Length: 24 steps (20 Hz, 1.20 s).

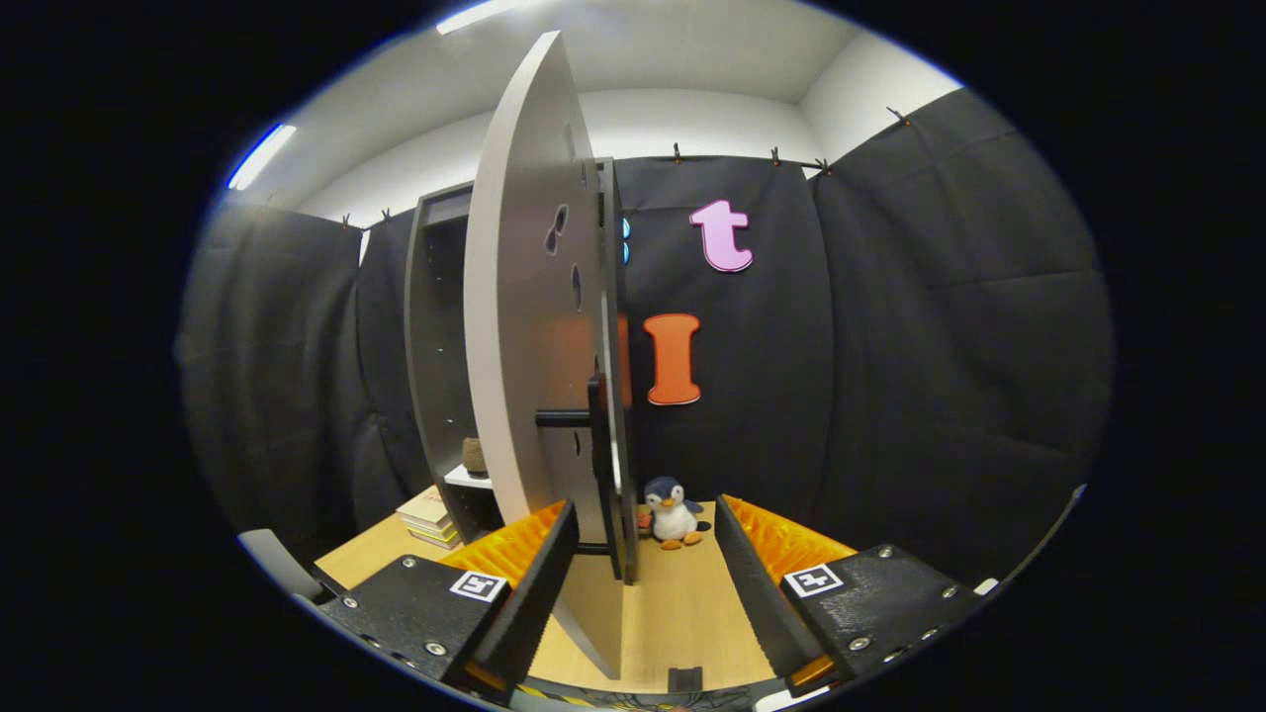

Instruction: Open the shoe cabinet door, grab the shoes and put them into the shoe cabinet, then close the shoe cabinet door.

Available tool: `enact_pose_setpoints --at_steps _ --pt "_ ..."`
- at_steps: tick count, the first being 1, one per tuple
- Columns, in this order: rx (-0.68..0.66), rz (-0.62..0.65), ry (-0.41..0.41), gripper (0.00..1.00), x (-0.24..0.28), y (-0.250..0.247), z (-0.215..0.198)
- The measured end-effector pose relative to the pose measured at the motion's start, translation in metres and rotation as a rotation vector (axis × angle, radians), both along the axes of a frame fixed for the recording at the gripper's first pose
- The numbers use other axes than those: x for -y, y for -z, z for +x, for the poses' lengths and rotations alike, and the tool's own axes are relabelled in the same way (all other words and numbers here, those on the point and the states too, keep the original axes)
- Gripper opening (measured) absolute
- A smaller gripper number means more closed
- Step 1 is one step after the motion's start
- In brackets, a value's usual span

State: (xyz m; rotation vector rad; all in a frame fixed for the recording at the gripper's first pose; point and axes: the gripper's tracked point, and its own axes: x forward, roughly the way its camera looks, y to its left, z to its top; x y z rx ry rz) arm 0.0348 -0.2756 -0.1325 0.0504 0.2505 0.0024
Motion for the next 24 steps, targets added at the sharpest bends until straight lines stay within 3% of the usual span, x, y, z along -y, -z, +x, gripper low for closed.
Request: enact_pose_setpoints --at_steps 8,18,24 --pt "-0.009 0.04 -0.019 0.85 -0.027 0.001 -0.001" --pt "-0.051 0.098 -0.128 0.85 -0.11 0.007 0.014" --pt "-0.006 0.07 -0.069 0.85 -0.156 0.002 0.045"
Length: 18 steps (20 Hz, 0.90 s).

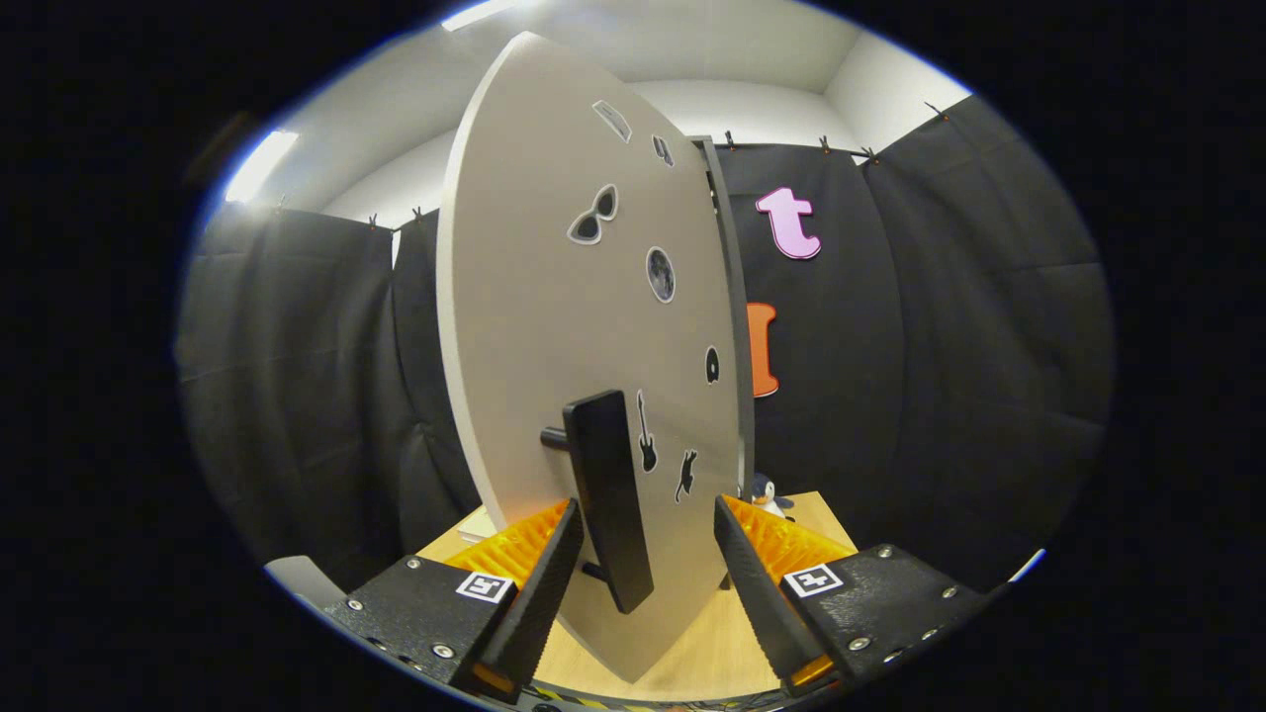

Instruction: Open the shoe cabinet door, grab the shoes and put them into the shoe cabinet, then close the shoe cabinet door.

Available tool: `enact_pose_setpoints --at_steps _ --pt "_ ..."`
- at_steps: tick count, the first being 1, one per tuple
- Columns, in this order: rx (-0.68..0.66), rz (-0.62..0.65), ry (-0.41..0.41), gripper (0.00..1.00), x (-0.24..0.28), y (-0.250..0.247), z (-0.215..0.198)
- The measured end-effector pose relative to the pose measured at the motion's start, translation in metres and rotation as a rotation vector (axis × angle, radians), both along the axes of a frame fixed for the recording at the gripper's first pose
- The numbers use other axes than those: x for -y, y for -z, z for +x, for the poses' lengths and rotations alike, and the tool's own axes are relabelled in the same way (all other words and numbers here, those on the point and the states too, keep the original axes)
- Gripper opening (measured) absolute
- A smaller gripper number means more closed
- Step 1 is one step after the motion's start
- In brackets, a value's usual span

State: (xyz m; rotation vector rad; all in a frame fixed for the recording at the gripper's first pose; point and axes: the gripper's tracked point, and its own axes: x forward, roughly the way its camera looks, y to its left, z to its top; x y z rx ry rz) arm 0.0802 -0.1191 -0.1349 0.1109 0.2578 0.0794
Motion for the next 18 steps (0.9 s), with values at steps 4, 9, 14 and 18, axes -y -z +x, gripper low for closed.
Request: enact_pose_setpoints --at_steps 4,9,14,18 --pt "0.024 0.013 0.03 0.85 -0.038 0.003 0.029" --pt "0.042 -0.063 0.089 0.9 -0.079 0.006 0.064" --pt "0.05 -0.088 0.189 0.91 -0.099 0.011 0.081" --pt "0.041 -0.099 0.27 0.91 -0.099 0.011 0.08"
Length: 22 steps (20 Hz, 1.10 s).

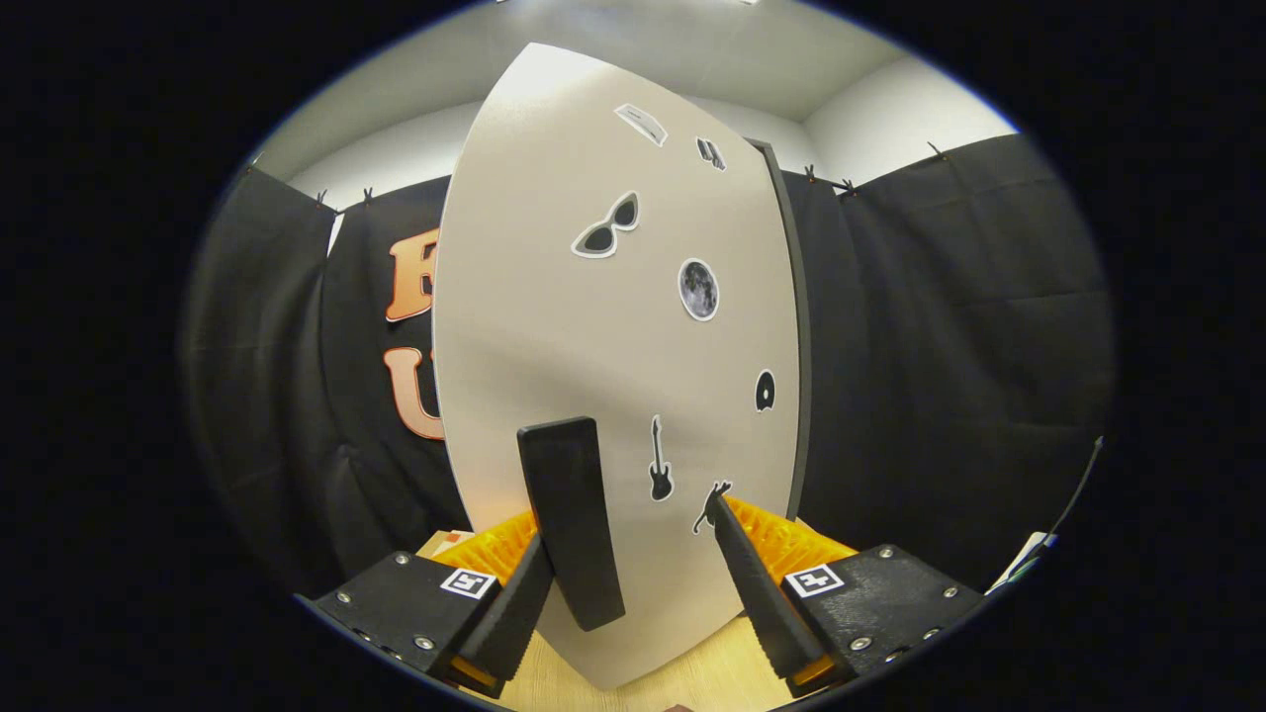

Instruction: Open the shoe cabinet door, grab the shoes and put them into the shoe cabinet, then close the shoe cabinet door.

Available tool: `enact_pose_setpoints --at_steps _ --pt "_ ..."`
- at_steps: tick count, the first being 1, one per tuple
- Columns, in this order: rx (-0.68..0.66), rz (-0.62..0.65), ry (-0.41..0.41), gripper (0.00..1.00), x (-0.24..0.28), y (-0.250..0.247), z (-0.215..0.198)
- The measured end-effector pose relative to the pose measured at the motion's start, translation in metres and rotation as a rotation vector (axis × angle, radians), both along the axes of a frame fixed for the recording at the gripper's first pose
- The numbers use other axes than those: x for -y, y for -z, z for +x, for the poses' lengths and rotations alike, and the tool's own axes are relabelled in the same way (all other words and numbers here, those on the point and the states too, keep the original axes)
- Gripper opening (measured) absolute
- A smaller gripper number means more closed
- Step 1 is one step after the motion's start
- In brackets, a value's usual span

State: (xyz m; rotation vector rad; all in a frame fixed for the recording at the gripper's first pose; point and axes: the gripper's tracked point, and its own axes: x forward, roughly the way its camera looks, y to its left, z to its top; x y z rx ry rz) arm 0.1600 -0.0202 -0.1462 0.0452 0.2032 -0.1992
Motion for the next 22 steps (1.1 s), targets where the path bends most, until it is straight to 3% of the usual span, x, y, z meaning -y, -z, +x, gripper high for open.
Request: enact_pose_setpoints --at_steps 3,7,22 --pt "-0.013 0.057 0.004 0.89 -0.011 0.007 -0.009" --pt "-0.046 0.085 -0.074 0.88 -0.038 0.025 -0.005" --pt "-0.015 0.009 -0.229 0.87 -0.062 0.027 0.073"
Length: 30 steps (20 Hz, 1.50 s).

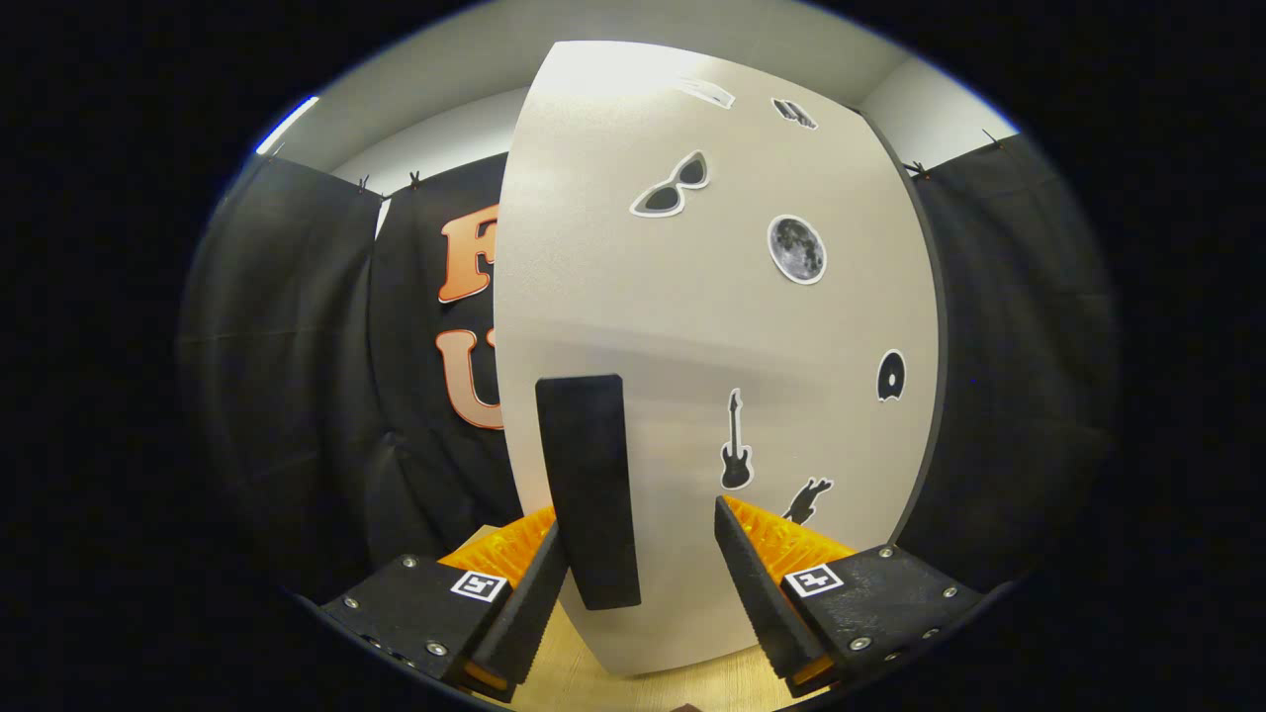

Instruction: Open the shoe cabinet door, grab the shoes and put them into the shoe cabinet, then close the shoe cabinet door.

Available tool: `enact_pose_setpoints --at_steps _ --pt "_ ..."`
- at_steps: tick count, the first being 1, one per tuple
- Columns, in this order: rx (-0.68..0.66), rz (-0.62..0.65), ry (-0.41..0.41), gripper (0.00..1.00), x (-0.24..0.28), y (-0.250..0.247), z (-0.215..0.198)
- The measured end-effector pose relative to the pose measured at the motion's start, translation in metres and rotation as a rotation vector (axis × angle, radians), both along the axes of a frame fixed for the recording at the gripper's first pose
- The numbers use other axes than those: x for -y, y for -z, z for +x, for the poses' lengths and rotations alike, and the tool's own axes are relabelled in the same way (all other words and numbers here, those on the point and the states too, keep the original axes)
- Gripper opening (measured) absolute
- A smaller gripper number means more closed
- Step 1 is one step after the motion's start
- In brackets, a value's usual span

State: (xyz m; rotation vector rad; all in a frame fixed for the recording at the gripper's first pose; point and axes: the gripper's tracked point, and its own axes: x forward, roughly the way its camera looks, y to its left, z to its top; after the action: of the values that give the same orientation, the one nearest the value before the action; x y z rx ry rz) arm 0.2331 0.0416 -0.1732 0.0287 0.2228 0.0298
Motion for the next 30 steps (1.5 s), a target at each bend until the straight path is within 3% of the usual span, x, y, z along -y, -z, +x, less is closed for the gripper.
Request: enact_pose_setpoints --at_steps 9,22,26,30 --pt "0.009 -0.04 -0.044 0.87 -0.006 0.003 0.02" --pt "0.015 -0.128 -0.004 0.91 -0.005 0.003 0.039" --pt "0.033 -0.103 0.01 0.92 -0.003 -0.015 0.025" --pt "0.03 -0.102 0.037 0.92 0.0 -0.033 -0.016"
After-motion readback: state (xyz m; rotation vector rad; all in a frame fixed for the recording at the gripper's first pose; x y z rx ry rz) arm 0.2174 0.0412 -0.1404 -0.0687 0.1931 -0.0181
